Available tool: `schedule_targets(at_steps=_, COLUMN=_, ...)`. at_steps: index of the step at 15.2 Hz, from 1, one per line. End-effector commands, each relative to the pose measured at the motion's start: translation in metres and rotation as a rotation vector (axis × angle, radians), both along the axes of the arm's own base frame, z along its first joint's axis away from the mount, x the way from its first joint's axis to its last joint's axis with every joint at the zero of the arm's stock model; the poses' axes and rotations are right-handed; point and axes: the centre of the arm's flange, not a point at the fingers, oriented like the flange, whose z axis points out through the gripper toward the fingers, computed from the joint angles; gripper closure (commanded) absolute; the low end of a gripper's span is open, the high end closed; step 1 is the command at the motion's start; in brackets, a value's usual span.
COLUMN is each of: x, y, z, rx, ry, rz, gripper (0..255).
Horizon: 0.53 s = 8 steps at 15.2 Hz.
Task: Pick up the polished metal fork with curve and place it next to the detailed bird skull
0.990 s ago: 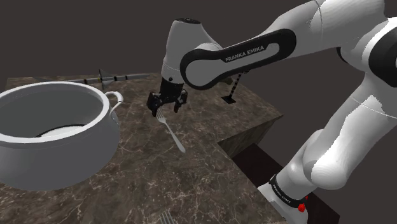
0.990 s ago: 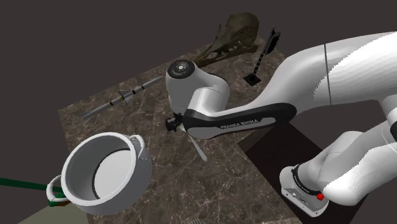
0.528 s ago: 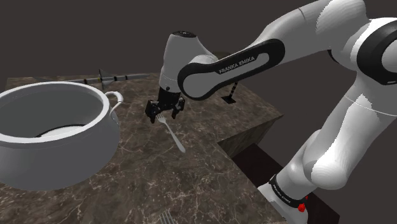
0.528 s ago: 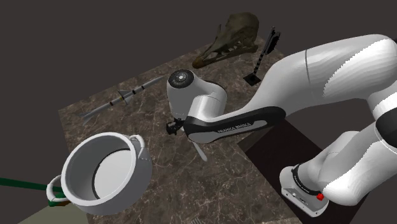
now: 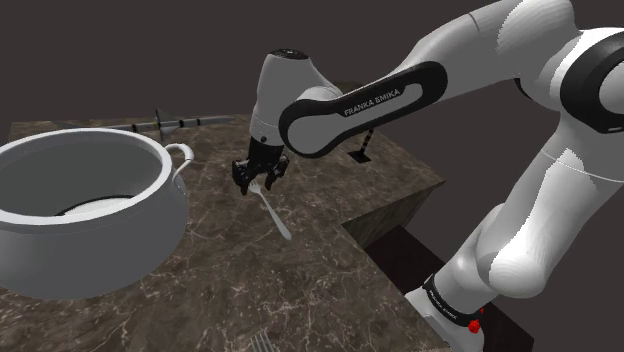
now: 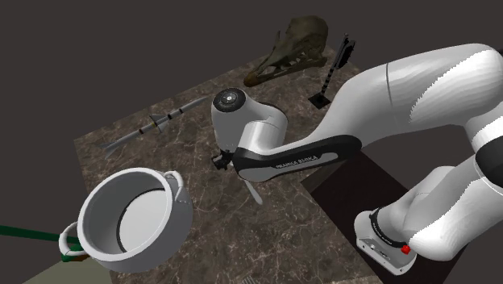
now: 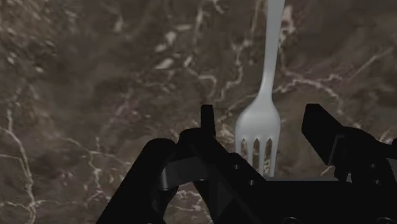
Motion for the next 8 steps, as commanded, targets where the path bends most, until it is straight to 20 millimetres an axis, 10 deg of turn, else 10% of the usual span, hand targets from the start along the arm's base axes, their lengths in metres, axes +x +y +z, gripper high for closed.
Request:
schedule_targets(at_steps=1, x=-0.0003, y=0.0003, z=-0.0012, rx=0.0, ry=0.002, rz=0.001, gripper=255)
schedule_targets(at_steps=8, x=0.0014, y=-0.002, z=-0.0022, rx=0.0, ry=0.001, rz=0.001, gripper=255)
